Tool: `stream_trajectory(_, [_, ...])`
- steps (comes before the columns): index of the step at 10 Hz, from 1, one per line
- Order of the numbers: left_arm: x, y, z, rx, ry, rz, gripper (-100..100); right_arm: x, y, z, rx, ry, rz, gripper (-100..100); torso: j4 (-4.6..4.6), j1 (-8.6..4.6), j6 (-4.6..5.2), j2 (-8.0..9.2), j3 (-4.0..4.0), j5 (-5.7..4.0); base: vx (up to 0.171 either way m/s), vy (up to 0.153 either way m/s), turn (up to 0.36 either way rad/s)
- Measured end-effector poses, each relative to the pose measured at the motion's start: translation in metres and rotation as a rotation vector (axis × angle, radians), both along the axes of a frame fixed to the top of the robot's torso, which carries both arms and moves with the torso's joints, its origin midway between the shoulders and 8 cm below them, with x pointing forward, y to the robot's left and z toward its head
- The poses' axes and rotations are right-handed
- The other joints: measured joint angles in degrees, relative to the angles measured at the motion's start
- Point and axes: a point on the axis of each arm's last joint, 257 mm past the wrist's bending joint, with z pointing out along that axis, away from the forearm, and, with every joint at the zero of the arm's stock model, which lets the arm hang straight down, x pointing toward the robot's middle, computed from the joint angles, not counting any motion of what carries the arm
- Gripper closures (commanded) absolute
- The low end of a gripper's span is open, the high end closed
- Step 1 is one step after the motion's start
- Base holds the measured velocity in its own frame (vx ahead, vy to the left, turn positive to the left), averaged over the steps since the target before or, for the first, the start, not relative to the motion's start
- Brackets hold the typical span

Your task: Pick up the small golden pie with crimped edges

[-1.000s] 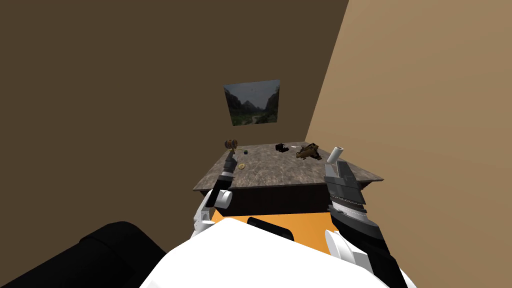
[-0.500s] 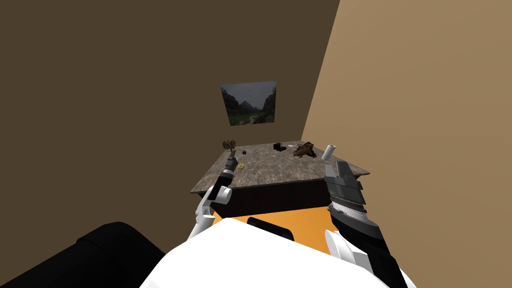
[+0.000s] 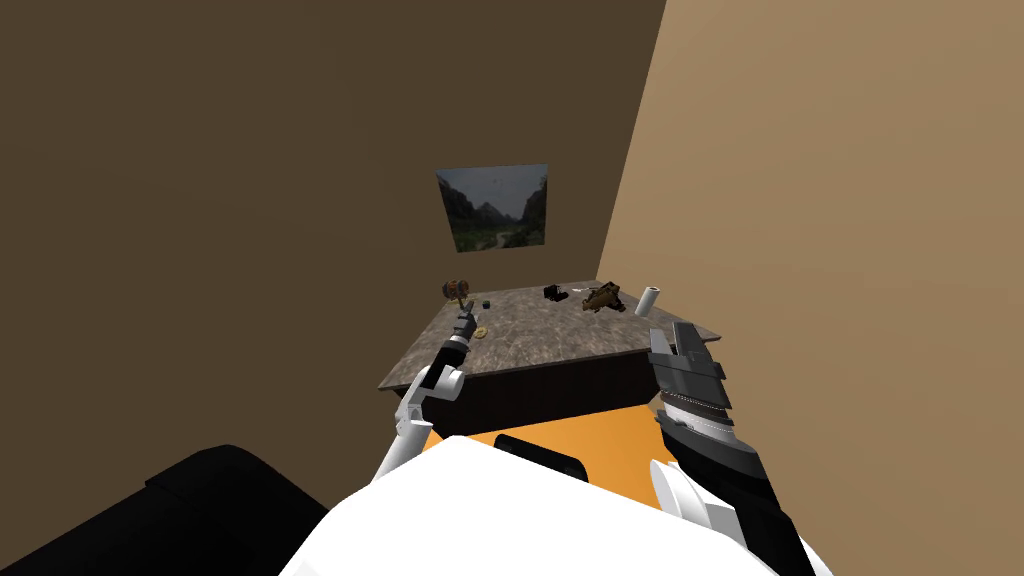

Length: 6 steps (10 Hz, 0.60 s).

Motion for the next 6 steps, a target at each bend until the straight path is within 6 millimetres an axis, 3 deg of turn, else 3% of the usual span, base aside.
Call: stream_trajectory(6, [0.023,0.017,-0.031,-0.023,0.141,0.032,-100,0.0,0.0,0.0,0.0,0.0,0.0,0,0.0,0.01,-0.01,0.01,0.01,0.0,-0.032,0.031,-0.086])
